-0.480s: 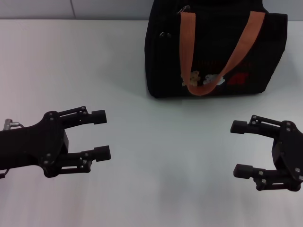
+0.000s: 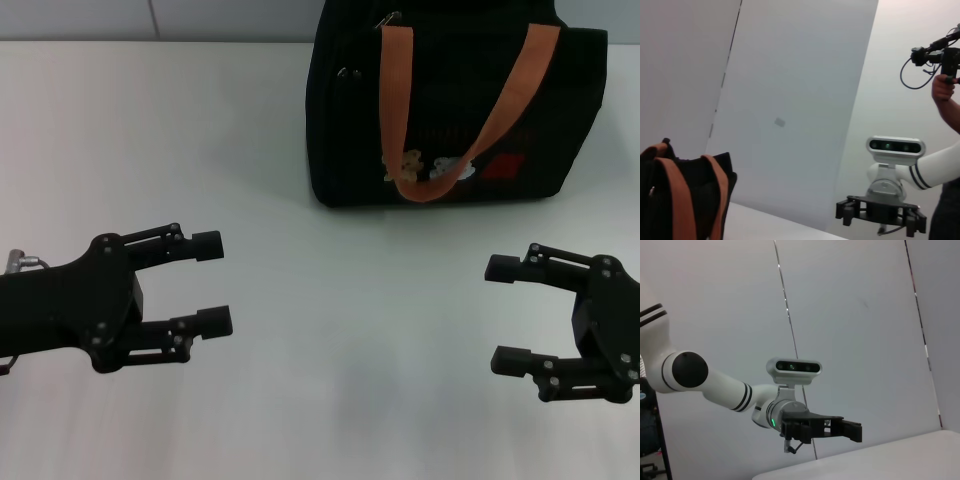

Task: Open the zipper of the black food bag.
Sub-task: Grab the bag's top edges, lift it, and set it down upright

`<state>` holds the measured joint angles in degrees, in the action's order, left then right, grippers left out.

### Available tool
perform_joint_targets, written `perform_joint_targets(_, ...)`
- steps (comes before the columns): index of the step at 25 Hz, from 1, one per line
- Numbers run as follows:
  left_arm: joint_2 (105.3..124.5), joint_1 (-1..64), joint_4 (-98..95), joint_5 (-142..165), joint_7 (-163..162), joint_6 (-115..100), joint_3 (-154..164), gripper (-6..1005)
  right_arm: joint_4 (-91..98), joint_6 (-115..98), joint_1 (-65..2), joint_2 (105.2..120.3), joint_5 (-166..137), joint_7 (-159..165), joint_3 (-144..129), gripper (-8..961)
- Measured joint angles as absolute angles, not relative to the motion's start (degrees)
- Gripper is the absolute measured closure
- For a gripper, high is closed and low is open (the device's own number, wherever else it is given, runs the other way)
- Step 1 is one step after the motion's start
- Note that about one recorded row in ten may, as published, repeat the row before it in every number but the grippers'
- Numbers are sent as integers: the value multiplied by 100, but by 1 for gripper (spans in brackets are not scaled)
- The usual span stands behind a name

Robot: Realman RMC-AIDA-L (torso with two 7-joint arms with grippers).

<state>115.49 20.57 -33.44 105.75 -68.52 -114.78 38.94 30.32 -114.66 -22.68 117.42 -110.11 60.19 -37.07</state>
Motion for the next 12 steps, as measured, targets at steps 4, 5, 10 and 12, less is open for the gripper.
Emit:
perform_joint_targets(4,11632,2057,-3328,10556,-6800,-11182,3847,230,3033,-11457,-2254,11730,-11013,6028,-3658,110)
perform_joint_targets(5,11632,2057,-3328,10556,-6800,-11182,3847,232,3032,-11454,-2231,11713,-11010,6031,-3622,109)
perform_joint_targets(10,11884,2174,-3009,10415,-6660,-9905,3616,241,3033,-11445,-2062,11641,-11001,6038,-3088,109)
perform_joint_targets(12,11881,2447,-2337,10215,-6285,-9303,3606,245,3033,-11429,-1989,11623,-11008,6040,-2839,109)
